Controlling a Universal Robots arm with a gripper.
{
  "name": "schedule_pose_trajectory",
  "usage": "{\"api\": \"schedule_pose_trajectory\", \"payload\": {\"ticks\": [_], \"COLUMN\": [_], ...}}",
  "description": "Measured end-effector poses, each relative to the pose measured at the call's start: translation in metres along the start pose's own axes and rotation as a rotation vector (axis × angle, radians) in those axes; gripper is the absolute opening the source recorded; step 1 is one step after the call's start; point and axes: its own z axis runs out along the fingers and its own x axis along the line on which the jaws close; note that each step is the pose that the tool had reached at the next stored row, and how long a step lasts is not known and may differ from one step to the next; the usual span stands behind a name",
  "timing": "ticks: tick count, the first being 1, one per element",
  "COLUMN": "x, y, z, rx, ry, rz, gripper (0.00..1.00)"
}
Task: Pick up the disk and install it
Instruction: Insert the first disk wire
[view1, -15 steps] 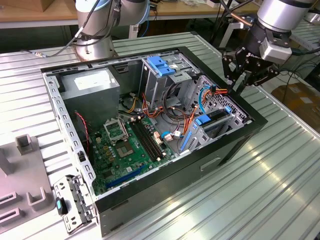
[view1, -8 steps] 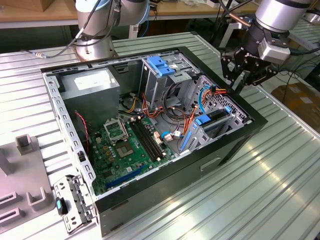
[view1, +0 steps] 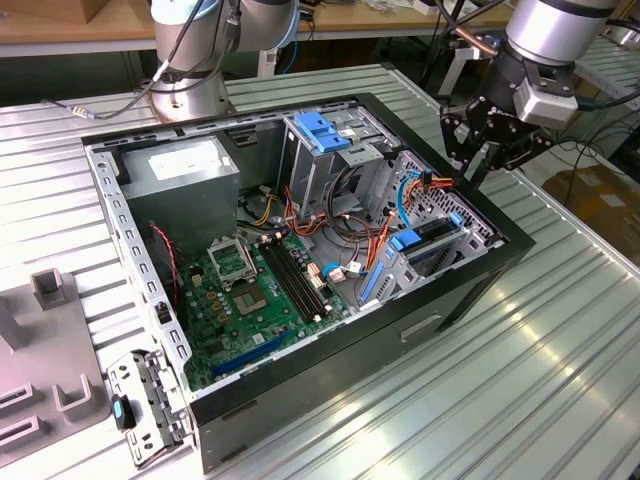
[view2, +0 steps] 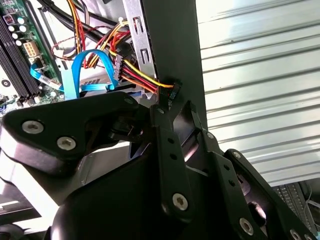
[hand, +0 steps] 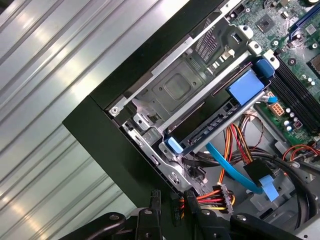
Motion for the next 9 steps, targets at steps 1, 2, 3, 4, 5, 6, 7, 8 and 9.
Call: {"api": "schedule_pose_trajectory", "payload": {"ticks": [1, 2, 3, 4, 5, 6, 7, 8, 9], "x": [0.0000, -0.0001, -0.0001, -0.0001, -0.0001, -0.0001, 0.0000, 0.0000, 0.0000], "y": [0.0000, 0.0000, 0.0000, 0.0000, 0.0000, 0.0000, 0.0000, 0.0000, -0.0001], "z": [-0.0001, 0.0000, 0.0000, 0.0000, 0.0000, 0.0000, -0.0001, -0.0001, -0.0004], "rx": [-0.0002, -0.0001, -0.0001, -0.0001, -0.0001, -0.0001, -0.0002, -0.0002, -0.0001], "ry": [0.0003, 0.0002, 0.0002, 0.0002, 0.0002, 0.0003, 0.0003, 0.0003, 0.0002], "rz": [0.000, 0.000, 0.000, 0.000, 0.000, 0.000, 0.000, 0.000, 0.000], "gripper": [0.33, 0.33, 0.33, 0.33, 0.31, 0.31, 0.24, 0.18, 0.18]}}
